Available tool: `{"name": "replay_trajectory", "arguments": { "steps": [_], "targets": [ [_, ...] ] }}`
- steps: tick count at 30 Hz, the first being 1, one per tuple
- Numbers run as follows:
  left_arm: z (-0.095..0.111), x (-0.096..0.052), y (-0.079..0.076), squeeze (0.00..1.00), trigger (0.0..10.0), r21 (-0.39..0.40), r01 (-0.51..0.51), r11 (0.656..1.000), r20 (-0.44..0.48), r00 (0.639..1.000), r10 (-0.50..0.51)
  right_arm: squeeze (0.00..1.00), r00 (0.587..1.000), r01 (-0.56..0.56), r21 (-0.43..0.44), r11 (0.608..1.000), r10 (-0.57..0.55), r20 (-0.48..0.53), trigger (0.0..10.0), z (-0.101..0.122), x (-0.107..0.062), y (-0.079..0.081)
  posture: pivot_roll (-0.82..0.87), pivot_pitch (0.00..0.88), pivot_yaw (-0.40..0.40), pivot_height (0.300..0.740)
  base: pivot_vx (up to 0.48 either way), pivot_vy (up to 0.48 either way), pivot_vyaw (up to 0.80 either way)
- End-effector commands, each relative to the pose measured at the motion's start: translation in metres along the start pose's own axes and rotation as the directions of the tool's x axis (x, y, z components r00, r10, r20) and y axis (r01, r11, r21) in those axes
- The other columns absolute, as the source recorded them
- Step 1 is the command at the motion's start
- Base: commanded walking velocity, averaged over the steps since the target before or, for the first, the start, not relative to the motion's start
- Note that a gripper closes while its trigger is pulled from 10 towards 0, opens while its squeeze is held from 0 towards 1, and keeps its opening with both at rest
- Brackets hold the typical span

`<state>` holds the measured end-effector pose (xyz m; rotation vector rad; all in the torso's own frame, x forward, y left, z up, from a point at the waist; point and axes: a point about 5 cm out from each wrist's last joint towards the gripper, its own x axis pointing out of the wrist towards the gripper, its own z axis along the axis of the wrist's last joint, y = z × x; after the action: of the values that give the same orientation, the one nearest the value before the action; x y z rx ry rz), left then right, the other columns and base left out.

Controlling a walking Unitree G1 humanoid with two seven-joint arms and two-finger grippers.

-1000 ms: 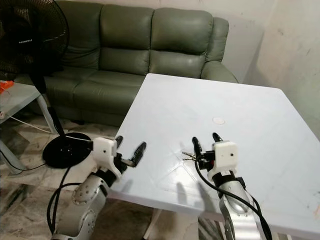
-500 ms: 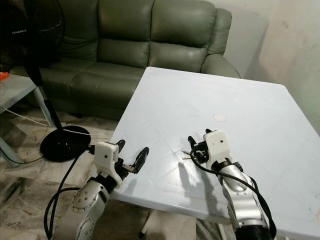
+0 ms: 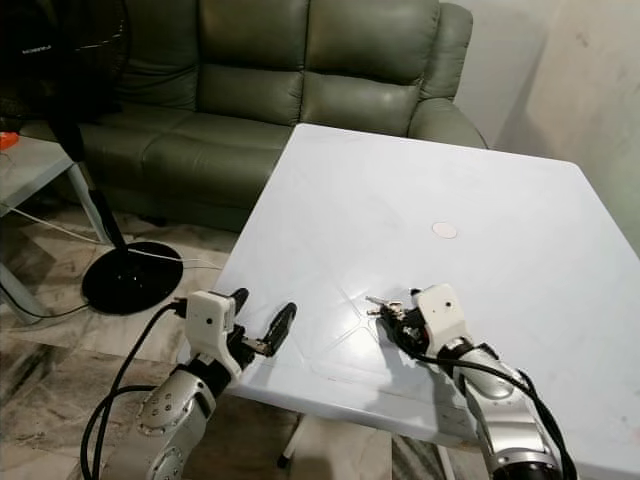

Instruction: Hang keys on a hook

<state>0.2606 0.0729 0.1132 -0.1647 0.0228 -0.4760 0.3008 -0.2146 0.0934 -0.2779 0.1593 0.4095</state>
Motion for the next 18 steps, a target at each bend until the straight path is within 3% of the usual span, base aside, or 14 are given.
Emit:
{"name": "replay_trajectory", "arguments": {
  "steps": [1,5,6,7,8,10,12,13,16,17,18],
  "targets": [
    [0.002,0.001,-0.007,0.00,10.0,-0.022,0.010,1.000,0.006,1.000,-0.010,0.00,1.000,0.010,-0.030,1.000,-0.010,-0.007,10.0,0.000,-0.005,-0.005,0.01,0.129,-0.059,0.740,0.000,0.000,0.00],
    [0.002,0.001,-0.007,0.00,10.0,-0.024,0.007,1.000,0.002,1.000,-0.007,0.00,1.000,0.000,0.013,1.000,0.000,0.003,10.0,0.003,-0.004,-0.003,0.01,0.132,-0.058,0.740,0.000,0.000,0.00],
    [0.003,0.001,-0.007,0.00,10.0,-0.024,0.006,1.000,0.002,1.000,-0.006,0.00,1.000,-0.006,0.012,1.000,0.006,0.004,8.5,0.004,-0.004,-0.002,0.01,0.133,-0.058,0.740,0.000,0.000,0.00],
    [0.003,0.001,-0.007,0.00,10.0,-0.024,0.004,1.000,0.002,1.000,-0.004,0.00,1.000,-0.015,0.011,1.000,0.015,0.007,7.9,0.004,-0.003,0.000,0.01,0.134,-0.058,0.740,0.000,0.000,0.00],
    [0.003,0.001,-0.007,0.00,10.0,-0.022,0.003,1.000,0.002,1.000,-0.003,0.00,1.000,-0.018,0.011,1.000,0.018,0.016,8.4,0.005,-0.002,0.002,0.01,0.135,-0.059,0.740,0.000,0.000,0.00],
    [0.003,0.001,-0.006,0.00,10.0,-0.023,-0.001,1.000,0.001,1.000,0.001,0.00,0.999,-0.037,0.017,0.999,0.036,0.024,1.5,0.006,-0.001,0.005,0.01,0.136,-0.059,0.740,0.000,0.000,0.00],
    [0.003,0.001,-0.006,0.00,10.0,-0.023,-0.003,1.000,0.000,1.000,0.003,0.00,0.999,-0.038,0.015,0.999,0.038,0.026,1.9,0.007,-0.001,0.006,0.02,0.136,-0.061,0.740,0.000,0.000,0.00],
    [0.003,0.000,-0.005,0.00,10.0,-0.022,-0.007,1.000,0.000,1.000,0.007,0.00,0.998,-0.046,0.020,0.999,0.045,0.032,10.0,0.008,0.001,0.008,0.02,0.138,-0.063,0.740,0.000,0.000,0.00],
    [0.003,0.000,-0.005,0.00,10.0,-0.021,-0.012,1.000,-0.001,1.000,0.012,0.00,0.997,-0.059,0.029,0.998,0.058,0.041,10.0,0.010,0.001,0.011,0.02,0.138,-0.063,0.740,0.000,0.000,0.00],
    [0.004,0.000,-0.005,0.00,10.0,-0.022,-0.013,1.000,0.000,1.000,0.013,0.00,0.997,-0.061,0.031,0.998,0.060,0.041,8.0,0.010,0.002,0.011,0.02,0.139,-0.065,0.740,0.000,0.000,0.00],
    [0.004,0.000,-0.005,0.00,10.0,-0.022,-0.013,1.000,0.000,1.000,0.013,0.00,0.997,-0.061,0.031,0.998,0.060,0.041,8.0,0.010,0.002,0.011,0.02,0.139,-0.065,0.740,0.000,0.000,0.00]
  ]
}}
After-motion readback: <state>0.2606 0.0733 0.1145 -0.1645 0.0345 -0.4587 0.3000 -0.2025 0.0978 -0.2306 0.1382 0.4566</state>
